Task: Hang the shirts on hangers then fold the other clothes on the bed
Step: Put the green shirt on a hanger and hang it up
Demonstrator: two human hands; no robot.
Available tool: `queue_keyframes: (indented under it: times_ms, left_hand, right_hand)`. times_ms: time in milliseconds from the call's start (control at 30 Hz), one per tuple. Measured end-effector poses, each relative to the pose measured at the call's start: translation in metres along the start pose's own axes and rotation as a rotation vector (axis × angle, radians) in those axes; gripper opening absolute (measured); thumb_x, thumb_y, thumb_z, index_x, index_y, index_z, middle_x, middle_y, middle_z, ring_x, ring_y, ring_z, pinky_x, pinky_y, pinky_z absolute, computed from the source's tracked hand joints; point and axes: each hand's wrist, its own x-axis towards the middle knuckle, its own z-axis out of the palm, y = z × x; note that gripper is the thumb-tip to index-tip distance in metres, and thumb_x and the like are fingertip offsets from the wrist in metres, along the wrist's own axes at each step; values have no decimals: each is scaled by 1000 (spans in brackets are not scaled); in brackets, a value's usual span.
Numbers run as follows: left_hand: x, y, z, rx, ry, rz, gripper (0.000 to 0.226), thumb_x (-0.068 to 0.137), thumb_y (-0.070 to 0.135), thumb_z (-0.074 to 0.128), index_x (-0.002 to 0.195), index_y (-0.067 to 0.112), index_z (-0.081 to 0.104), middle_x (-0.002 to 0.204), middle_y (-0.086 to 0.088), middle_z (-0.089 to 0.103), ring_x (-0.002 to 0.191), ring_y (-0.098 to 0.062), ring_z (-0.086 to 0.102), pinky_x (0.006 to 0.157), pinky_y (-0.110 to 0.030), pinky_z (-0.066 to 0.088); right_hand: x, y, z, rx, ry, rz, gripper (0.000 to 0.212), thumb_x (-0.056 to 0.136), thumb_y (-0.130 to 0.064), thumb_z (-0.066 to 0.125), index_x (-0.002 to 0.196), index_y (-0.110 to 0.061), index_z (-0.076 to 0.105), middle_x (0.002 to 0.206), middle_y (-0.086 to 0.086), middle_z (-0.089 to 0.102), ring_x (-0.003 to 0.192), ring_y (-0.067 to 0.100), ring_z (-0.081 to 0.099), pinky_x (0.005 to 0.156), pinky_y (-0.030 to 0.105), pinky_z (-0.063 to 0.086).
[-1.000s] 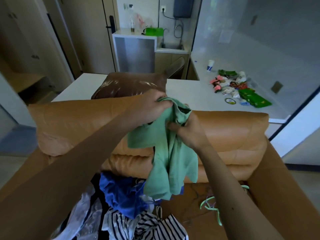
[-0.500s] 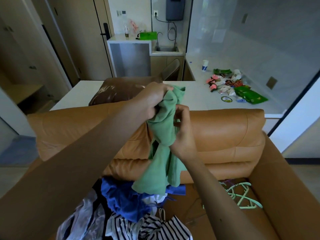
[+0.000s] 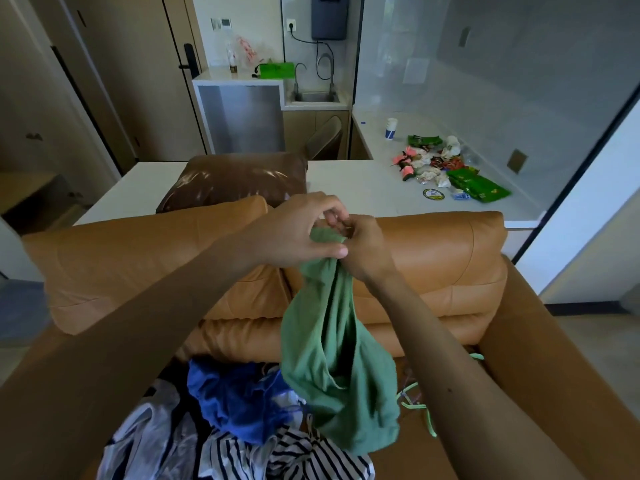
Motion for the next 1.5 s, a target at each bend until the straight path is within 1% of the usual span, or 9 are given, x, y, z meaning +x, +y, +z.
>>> queue_keyframes:
  times_ms: [100,267,433,600,700,933,1067,1233,1500]
  left_hand:
    - [3,-6,10,58,-113,-16,35,80,28,80,110,20,64,102,7,61,88,2,57,73,-11,40]
    - [7,-2,39,178,-115,-53,31,72,6,68,99,13,52,90,2,59,80,-16,56,64,-34,45]
    - [11,-1,54,77,-60,-156,22,80,-1,62,93,13,51,84,3,57,79,-15,54,60,-23,36]
    - [10,13,49,-109,4,-291,30,89,-6,43,76,21,48,66,3,48,56,-11,42,55,-27,34]
    - [9,33,30,-185,48,-282,41,94,-8,43,67,22,47,63,5,45,57,-5,39,54,-11,33]
    - [-5,62,-17,-467,189,-213,26,94,-1,54,72,12,60,69,2,56,62,1,49,59,-7,38]
    - [-20,54,-41,-326,119,-119,15,82,0,73,80,6,59,66,11,57,61,2,50,59,-7,38]
    - [-36,8,-48,210,150,-116,23,71,9,70,84,22,55,70,10,57,64,-3,53,57,-11,34]
    - [-60,-53,29,167,-21,-360,30,73,12,60,84,36,46,74,0,57,65,-17,52,58,-35,41]
  right_hand:
    - [-6,11,-1,-17,-59,38,22,68,-27,71,72,-7,67,68,4,62,65,12,52,54,40,43]
    - [-17,21,-7,17,-64,17,32,76,-3,73,62,-26,56,57,-6,53,52,6,43,52,27,34]
    - [-28,34,-19,92,-106,-18,22,82,-11,80,80,-18,59,58,-15,48,54,6,39,54,24,33]
    - [-43,54,-25,-6,-128,-67,24,88,-5,69,90,-24,54,75,-12,53,65,9,46,59,26,40]
    - [-47,74,-17,-238,-58,-59,29,77,4,58,88,-22,49,78,-2,57,71,24,54,61,43,48]
    - [-65,129,10,-643,-13,278,34,84,-10,63,115,-17,51,117,8,57,103,38,59,77,45,48]
    - [-79,155,11,-654,-58,442,32,85,-12,63,115,-15,54,121,8,55,113,36,57,90,47,51]
    - [-79,172,-19,-665,-146,594,29,85,-8,63,112,-12,54,118,11,59,109,33,58,88,43,54]
    - [-56,170,-73,-626,-280,644,17,89,3,58,105,1,63,106,16,66,94,35,68,77,46,61]
